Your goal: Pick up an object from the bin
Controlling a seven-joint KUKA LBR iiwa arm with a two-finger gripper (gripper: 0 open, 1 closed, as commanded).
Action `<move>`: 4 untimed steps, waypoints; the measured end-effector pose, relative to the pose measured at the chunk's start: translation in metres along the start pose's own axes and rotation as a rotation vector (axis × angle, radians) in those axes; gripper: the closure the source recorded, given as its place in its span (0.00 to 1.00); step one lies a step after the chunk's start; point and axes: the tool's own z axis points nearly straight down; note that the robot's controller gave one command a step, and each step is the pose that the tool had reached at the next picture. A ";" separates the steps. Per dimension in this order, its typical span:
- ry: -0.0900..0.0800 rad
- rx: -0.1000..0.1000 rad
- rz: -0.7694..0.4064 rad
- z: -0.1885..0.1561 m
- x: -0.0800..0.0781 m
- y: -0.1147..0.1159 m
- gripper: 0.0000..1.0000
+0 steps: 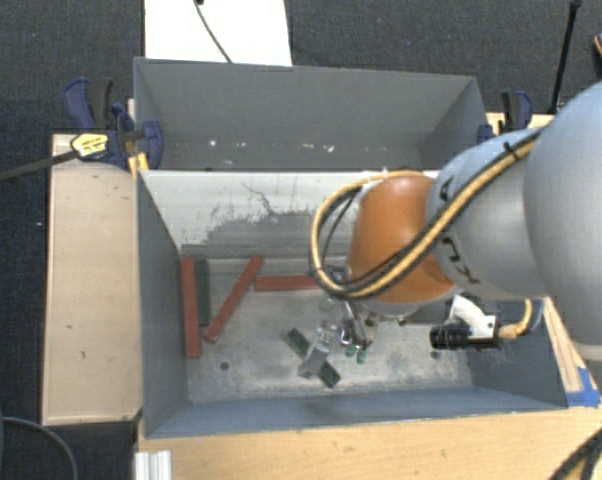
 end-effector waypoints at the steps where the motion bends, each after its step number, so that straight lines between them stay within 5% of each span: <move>1: 0.006 0.006 0.383 0.045 0.016 -0.003 0.00; 2: 0.007 0.005 0.386 0.045 0.016 -0.003 0.00; 3: 0.007 0.004 0.389 0.045 0.016 -0.003 1.00; 4: 0.002 0.001 0.387 0.016 0.015 -0.003 1.00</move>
Offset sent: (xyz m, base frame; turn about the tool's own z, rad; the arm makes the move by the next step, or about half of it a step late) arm -0.0143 0.0037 -0.0437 0.3822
